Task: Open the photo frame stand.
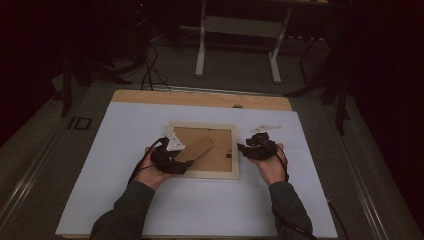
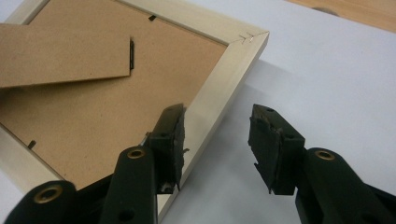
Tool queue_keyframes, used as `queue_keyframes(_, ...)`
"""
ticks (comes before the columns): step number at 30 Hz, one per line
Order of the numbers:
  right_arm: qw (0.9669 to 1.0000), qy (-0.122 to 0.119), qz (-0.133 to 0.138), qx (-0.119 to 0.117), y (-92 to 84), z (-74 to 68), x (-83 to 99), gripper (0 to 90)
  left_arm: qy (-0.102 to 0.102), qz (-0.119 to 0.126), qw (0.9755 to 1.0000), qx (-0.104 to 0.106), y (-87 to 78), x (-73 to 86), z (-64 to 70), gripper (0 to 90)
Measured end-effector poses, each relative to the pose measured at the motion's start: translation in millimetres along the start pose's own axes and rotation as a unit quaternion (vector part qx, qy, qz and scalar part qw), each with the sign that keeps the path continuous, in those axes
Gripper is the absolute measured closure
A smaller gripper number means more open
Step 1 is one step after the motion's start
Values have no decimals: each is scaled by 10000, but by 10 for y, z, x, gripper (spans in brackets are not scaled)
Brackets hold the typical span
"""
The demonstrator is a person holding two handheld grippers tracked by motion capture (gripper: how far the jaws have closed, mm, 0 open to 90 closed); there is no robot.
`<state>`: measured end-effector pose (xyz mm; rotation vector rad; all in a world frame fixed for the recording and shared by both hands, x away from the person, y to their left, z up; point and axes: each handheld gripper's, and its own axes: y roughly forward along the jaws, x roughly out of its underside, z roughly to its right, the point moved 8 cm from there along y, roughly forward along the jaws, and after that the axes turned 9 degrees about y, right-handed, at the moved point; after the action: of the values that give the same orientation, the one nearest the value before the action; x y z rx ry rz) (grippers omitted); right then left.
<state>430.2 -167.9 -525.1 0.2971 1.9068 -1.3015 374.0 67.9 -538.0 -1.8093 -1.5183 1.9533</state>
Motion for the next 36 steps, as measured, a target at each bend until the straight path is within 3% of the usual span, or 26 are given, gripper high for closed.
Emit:
queue_keyframes(12, 9999, -122, -76, 16, 20, -21, -134, 537, 260, 112, 9993, -255, -71, -45, 59, 365)
queue_keyframes(23, 9997, -47, -235, -44, 97, -10, -229, 528, 456, 223, 9976, -473, -120, -61, 119, 365)
queue_keyframes(27, 9994, 23, -296, -153, 123, -10, -257, 491, 547, 259, 9966, -562, -133, -64, 141, 365)
queue_keyframes(32, 9988, 241, -361, -244, 170, 16, -265, 459, 711, 309, 9946, -688, -156, -82, 172, 365)
queue_keyframes(36, 9973, 494, -303, -455, 200, 23, -276, 430, 790, 347, 9934, -758, -167, -80, 189, 365)
